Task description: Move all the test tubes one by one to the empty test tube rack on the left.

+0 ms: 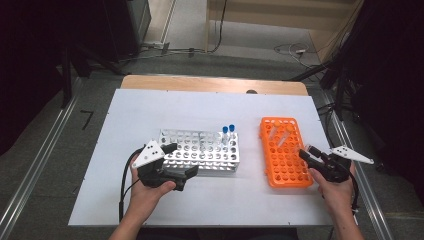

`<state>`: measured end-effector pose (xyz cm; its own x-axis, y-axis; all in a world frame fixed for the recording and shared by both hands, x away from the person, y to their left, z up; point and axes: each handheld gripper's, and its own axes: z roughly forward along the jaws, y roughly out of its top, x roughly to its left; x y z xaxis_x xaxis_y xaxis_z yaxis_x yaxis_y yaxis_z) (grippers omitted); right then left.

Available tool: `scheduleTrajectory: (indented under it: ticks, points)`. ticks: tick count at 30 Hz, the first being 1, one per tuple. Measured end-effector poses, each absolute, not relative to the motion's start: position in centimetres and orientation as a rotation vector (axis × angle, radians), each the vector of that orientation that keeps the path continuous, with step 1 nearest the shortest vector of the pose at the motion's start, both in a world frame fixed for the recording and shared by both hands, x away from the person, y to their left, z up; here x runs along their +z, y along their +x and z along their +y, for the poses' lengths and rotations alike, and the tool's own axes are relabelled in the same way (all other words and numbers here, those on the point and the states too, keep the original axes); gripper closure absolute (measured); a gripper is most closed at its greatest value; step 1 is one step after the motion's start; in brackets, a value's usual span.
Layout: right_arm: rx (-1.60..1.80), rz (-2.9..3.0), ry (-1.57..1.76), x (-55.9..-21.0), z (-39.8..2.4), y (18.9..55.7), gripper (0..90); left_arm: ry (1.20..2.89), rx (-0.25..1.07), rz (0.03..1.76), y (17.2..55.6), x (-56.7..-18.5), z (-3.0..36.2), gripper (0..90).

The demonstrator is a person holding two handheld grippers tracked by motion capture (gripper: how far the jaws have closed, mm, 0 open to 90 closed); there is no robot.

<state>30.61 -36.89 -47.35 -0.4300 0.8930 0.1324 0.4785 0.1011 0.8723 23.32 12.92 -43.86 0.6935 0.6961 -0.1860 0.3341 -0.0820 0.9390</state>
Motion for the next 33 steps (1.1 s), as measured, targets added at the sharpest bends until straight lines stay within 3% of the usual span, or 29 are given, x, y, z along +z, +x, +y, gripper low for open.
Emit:
scheduleTrajectory:
  ticks: [7, 15, 21, 33]
  points:
    - [1.253, 1.997, 1.309, -47.8, -36.3, 30.5, 64.0, 1.687, 0.368, 0.840, 23.3, -43.9, 12.7, 0.0]
    - [1.205, 1.987, 1.281, -48.2, -36.2, 30.4, 66.4, 1.688, 0.368, 0.844, 23.3, -43.9, 12.7, 0.0]
    - [1.207, 1.964, 1.278, -48.5, -36.3, 30.2, 73.3, 1.691, 0.368, 0.846, 23.3, -44.1, 12.6, 0.0]
    - [1.253, 1.901, 1.290, -46.9, -36.6, 29.4, 73.9, 1.690, 0.369, 0.845, 23.3, -44.0, 12.7, 0.0]
